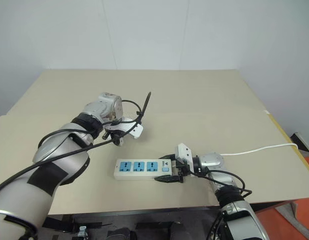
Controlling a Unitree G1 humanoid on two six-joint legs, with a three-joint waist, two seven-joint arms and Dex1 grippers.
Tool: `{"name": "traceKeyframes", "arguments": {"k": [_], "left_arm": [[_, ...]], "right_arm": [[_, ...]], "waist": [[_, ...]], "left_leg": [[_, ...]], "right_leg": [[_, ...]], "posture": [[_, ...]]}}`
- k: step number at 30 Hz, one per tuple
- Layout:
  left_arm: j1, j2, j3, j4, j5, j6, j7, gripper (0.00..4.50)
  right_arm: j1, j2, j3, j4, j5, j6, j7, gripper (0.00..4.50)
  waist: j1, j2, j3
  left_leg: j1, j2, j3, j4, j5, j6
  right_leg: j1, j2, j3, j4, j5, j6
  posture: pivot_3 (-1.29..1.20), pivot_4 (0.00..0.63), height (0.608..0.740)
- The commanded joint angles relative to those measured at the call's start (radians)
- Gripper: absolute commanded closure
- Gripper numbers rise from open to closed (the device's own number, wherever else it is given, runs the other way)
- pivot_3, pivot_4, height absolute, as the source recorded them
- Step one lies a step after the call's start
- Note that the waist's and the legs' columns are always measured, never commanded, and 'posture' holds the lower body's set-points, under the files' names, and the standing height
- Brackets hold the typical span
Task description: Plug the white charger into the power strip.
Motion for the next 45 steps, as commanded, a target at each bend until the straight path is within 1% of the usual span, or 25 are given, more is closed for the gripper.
{"name": "traceKeyframes", "arguments": {"k": [1,4,6,8,10,12,14,16,18,19,22,24,27,29,33,45], "left_arm": [[-0.029,0.025,0.067,-0.035,-0.041,-0.021,-0.007,3.49],[-0.033,0.07,0.188,-0.126,-0.129,-0.076,0.085,3.49],[-0.03,0.076,0.294,-0.176,-0.221,-0.043,0.106,3.49],[0.014,0.073,0.427,-0.248,-0.349,-0.067,0.16,3.49],[0.078,0.06,0.543,-0.356,-0.47,-0.042,0.193,3.49],[0.159,0.06,0.623,-0.516,-0.6,0.041,0.143,3.49],[0.252,0.075,0.668,-0.701,-0.715,0.152,0.091,3.49],[0.323,0.086,0.695,-0.846,-0.808,0.283,0.078,3.49],[0.374,0.102,0.706,-0.959,-0.883,0.439,0.085,3.49],[0.415,0.107,0.714,-1.014,-0.922,0.482,0.085,3.49],[0.565,0.115,0.726,-1.139,-1.0,0.537,0.102,3.49],[0.648,0.101,0.731,-1.185,-1.0,0.485,0.149,3.49],[0.739,0.093,0.744,-1.193,-1.038,0.428,0.133,3.49],[0.777,0.105,0.732,-1.201,-1.048,0.406,0.117,3.49],[0.815,0.117,0.698,-1.189,-1.031,0.353,0.101,3.49],[0.876,0.109,0.638,-1.17,-1.024,0.311,0.106,3.49]], "right_arm": [[0.006,-0.009,-0.007,-0.013,0.005,0.005,-0.001,1.06],[0.0,-0.005,-0.007,-0.01,0.008,0.004,0.001,1.06],[-0.005,-0.002,-0.007,0.0,0.007,-0.002,0.0,1.06],[-0.008,0.003,-0.006,0.008,0.005,-0.006,-0.001,1.06],[-0.011,0.008,-0.001,0.012,0.004,-0.009,0.004,1.06],[-0.011,0.015,0.002,0.017,0.002,-0.013,0.003,1.06],[-0.013,0.023,0.002,0.025,-0.001,-0.017,0.001,1.06],[-0.014,0.029,0.002,0.032,-0.004,-0.022,0.002,1.06],[-0.016,0.034,0.003,0.037,-0.005,-0.025,0.001,1.06],[-0.018,0.036,0.003,0.04,-0.006,-0.027,0.001,1.06],[-0.023,0.043,0.004,0.053,-0.008,-0.034,0.005,1.06],[-0.026,0.046,0.006,0.059,-0.01,-0.038,0.007,1.06],[-0.032,0.051,0.007,0.069,-0.012,-0.041,0.01,1.06],[-0.034,0.053,0.009,0.072,-0.012,-0.043,0.011,1.06],[-0.038,0.057,0.01,0.081,-0.015,-0.047,0.013,1.06],[-0.036,0.059,0.011,0.08,-0.016,-0.048,0.016,1.06]], "waist": [[0.0,0.0,0.0],[0.0,0.0,0.0],[0.0,0.0,0.0],[0.001,0.0,0.0],[-0.001,0.0,0.0],[-0.004,0.0,0.0],[-0.013,0.0,0.0],[-0.02,0.0,0.0],[-0.022,0.0,0.0],[-0.023,0.001,0.0],[-0.027,0.002,-0.001],[-0.026,0.002,-0.001],[-0.024,0.002,-0.001],[-0.024,0.002,-0.001],[-0.025,0.002,-0.001],[-0.026,0.002,-0.002]], "left_leg": [[0.0,0.0,0.0,0.0,0.0,0.0],[0.0,0.0,0.0,0.0,0.0,0.0],[0.0,0.0,-0.001,0.0,0.0,0.0],[0.0,0.0,-0.001,0.0,0.0,0.0],[0.001,0.001,-0.001,0.0,0.0,0.0],[0.002,0.001,-0.001,0.0,0.0,0.0],[0.003,0.001,-0.001,0.001,0.0,0.0],[0.003,0.001,-0.001,0.001,0.0,-0.001],[0.002,0.001,-0.002,0.002,0.0,-0.001],[0.002,0.001,-0.003,0.003,0.0,-0.001],[0.006,0.001,-0.007,0.002,0.0,0.0],[0.007,0.001,-0.009,0.002,0.0,0.0],[0.008,0.0,-0.009,0.003,0.0,-0.001],[0.008,0.0,-0.009,0.003,0.0,-0.001],[0.009,0.0,-0.008,0.003,0.0,-0.001],[0.01,0.0,-0.007,0.002,0.0,-0.001]], "right_leg": [[0.0,0.0,0.0,0.0,0.0,0.0],[0.0,0.0,0.0,0.0,0.0,0.0],[0.0,0.0,0.0,0.0,0.0,0.0],[0.0,-0.001,0.0,0.0,0.0,0.0],[0.0,-0.002,0.0,0.001,0.0,0.0],[0.001,-0.002,0.0,0.002,0.001,0.0],[0.001,-0.002,0.0,0.01,0.001,0.0],[0.001,-0.002,0.0,0.012,0.0,0.0],[0.001,-0.002,-0.001,0.012,0.0,0.0],[0.001,-0.002,-0.001,0.013,0.0,0.0],[0.005,-0.002,-0.001,0.011,0.0,0.001],[0.005,-0.002,0.0,0.011,0.0,0.001],[0.005,-0.002,-0.001,0.009,0.0,0.0],[0.005,-0.002,-0.001,0.009,0.0,0.0],[0.006,-0.002,-0.001,0.009,0.0,0.0],[0.006,-0.002,0.0,0.008,0.0,0.0]], "posture": [[0.0,0.15,0.74],[0.0,0.15,0.74],[0.0,0.15,0.74],[0.0,0.15,0.74],[0.0,0.15,0.74],[0.0,0.15,0.74],[0.0,0.15,0.74],[0.0,0.15,0.74],[0.0,0.15,0.74],[0.0,0.15,0.74],[0.0,0.15,0.74],[0.0,0.15,0.74],[0.0,0.15,0.74],[0.0,0.15,0.74],[0.0,0.15,0.74],[0.0,0.15,0.74]]}}
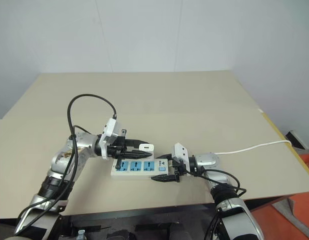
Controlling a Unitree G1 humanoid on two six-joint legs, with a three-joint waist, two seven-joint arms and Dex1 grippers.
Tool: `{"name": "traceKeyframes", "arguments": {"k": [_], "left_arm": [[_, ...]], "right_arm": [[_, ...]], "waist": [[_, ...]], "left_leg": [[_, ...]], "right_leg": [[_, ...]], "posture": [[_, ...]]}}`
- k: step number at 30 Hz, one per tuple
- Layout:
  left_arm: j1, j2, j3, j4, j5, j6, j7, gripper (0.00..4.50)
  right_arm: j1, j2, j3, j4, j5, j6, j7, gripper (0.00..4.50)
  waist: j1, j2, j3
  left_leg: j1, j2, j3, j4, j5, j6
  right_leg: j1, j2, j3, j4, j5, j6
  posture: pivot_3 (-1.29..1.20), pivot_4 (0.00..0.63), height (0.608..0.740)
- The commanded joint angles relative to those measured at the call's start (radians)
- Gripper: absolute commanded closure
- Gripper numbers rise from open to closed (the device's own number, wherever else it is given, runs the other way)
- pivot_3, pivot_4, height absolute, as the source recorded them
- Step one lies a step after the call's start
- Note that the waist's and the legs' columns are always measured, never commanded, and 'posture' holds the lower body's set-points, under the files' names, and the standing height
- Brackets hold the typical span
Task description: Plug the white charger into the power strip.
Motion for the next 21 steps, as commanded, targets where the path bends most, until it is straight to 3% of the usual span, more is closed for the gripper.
{"name": "traceKeyframes", "arguments": {"k": [1,21], "left_arm": [[0.01,-0.001,-0.012,-0.01,-0.006,-0.035,-0.002,3.49],[0.029,-0.013,-0.035,0.08,0.035,-0.165,0.012,3.49]], "right_arm": [[0.002,0.013,0.009,-0.003,0.001,-0.008,0.01,1.06],[0.008,0.014,0.011,-0.008,0.0,-0.01,0.007,1.06]], "waist": [[0.001,0.0,0.0],[0.0,0.0,0.0]], "left_leg": [[0.0,0.0,0.0,0.0,0.0,0.0],[0.0,0.0,0.001,0.0,0.0,0.0]], "right_leg": [[0.0,0.0,0.0,0.0,0.0,0.0],[0.0,0.0,0.0,0.0,0.0,0.0]], "posture": [[0.0,0.15,0.74],[0.0,0.15,0.74]]}}
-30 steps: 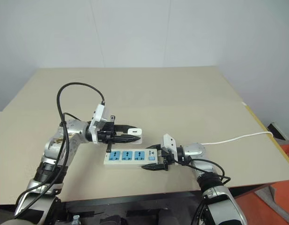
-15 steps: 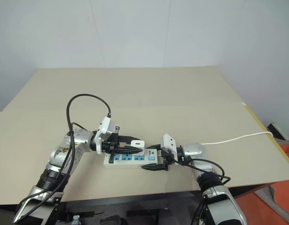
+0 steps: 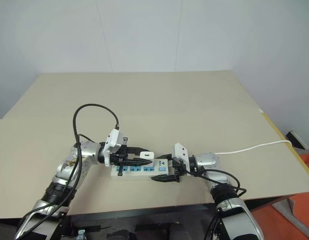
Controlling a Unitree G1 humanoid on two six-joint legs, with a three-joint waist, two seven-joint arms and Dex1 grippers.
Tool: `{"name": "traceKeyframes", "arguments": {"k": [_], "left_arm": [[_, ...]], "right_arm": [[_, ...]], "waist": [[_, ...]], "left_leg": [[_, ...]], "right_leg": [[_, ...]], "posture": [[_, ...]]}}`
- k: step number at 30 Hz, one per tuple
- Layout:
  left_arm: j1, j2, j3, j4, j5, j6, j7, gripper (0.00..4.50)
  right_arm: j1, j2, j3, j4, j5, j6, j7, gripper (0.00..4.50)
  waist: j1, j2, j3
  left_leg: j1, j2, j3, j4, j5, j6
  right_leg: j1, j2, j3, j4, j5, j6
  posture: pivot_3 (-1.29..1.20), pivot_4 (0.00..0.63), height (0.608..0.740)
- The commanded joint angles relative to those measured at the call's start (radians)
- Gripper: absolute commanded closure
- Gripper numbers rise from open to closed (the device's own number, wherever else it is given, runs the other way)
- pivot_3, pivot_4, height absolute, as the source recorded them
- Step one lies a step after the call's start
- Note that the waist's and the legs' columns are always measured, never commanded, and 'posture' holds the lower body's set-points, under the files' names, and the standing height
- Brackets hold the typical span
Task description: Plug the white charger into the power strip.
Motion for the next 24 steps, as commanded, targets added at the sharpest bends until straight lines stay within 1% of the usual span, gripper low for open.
{"name": "traceKeyframes", "arguments": {"k": [1,11,24], "left_arm": [[-0.006,-0.002,0.001,-0.011,-0.008,-0.025,-0.001,3.49],[-0.003,-0.008,-0.012,0.007,-0.007,-0.036,-0.015,3.49],[-0.022,-0.018,-0.044,0.082,0.011,-0.1,-0.056,3.49]], "right_arm": [[0.008,0.014,0.011,-0.007,0.0,-0.011,0.007,1.06],[0.007,0.014,0.01,-0.006,-0.001,-0.011,0.006,1.06],[0.007,0.015,0.008,-0.004,-0.004,-0.009,0.004,1.06]], "waist": [[0.0,0.0,0.0],[0.0,0.0,0.0],[0.0,0.0,0.0]], "left_leg": [[0.0,0.0,0.0,0.0,0.0,0.0],[0.0,0.0,0.0,0.0,0.0,0.0],[0.001,0.0,0.0,0.0,0.0,0.0]], "right_leg": [[0.0,0.0,0.0,0.0,0.0,0.0],[0.0,0.0,0.0,0.0,0.0,0.0],[0.001,0.0,0.0,0.0,0.0,0.0]], "posture": [[0.0,0.15,0.74],[0.0,0.15,0.74],[0.0,0.15,0.74]]}}
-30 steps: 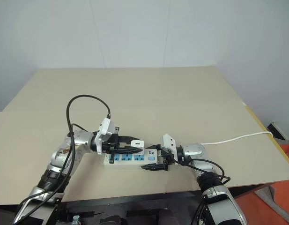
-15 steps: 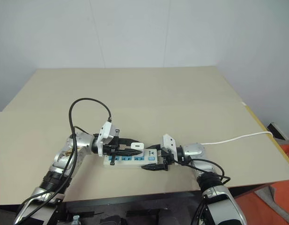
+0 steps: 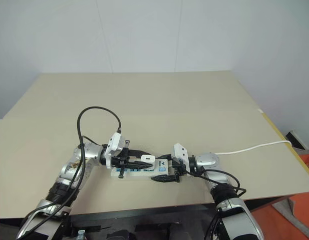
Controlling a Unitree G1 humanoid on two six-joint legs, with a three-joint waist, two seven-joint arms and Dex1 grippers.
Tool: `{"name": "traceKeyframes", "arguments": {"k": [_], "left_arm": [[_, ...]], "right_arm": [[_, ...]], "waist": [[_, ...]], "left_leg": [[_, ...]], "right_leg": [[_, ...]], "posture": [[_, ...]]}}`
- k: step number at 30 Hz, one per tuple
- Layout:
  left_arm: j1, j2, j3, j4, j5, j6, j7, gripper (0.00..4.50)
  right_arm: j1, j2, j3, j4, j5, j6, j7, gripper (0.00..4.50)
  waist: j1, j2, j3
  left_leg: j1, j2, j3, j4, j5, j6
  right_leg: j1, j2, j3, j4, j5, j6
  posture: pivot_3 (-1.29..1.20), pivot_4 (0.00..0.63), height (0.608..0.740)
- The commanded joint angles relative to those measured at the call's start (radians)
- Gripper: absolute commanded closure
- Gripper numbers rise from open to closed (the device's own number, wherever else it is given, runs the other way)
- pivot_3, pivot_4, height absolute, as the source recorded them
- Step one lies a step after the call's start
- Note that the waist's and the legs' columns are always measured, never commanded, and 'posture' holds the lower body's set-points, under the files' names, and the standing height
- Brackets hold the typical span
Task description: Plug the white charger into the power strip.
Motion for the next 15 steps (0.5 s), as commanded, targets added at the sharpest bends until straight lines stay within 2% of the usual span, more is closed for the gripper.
{"name": "traceKeyframes", "arguments": {"k": [1,15], "left_arm": [[-0.014,-0.004,-0.015,0.011,0.007,-0.005,-0.013,3.49],[-0.017,0.008,-0.023,0.059,0.034,-0.025,-0.028,3.49]], "right_arm": [[0.007,0.014,0.007,-0.005,0.005,-0.006,0.005,1.06],[-0.001,0.018,0.007,0.004,0.003,-0.006,0.003,1.06]], "waist": [[0.0,0.0,0.0],[-0.002,0.0,0.0]], "left_leg": [[0.0,0.0,0.0,0.0,0.0,0.0],[0.001,0.0,0.0,-0.001,0.0,0.0]], "right_leg": [[0.0,0.0,0.0,0.0,0.0,0.0],[0.0,0.0,0.0,0.0,0.0,0.0]], "posture": [[0.0,0.15,0.74],[0.0,0.15,0.74]]}}
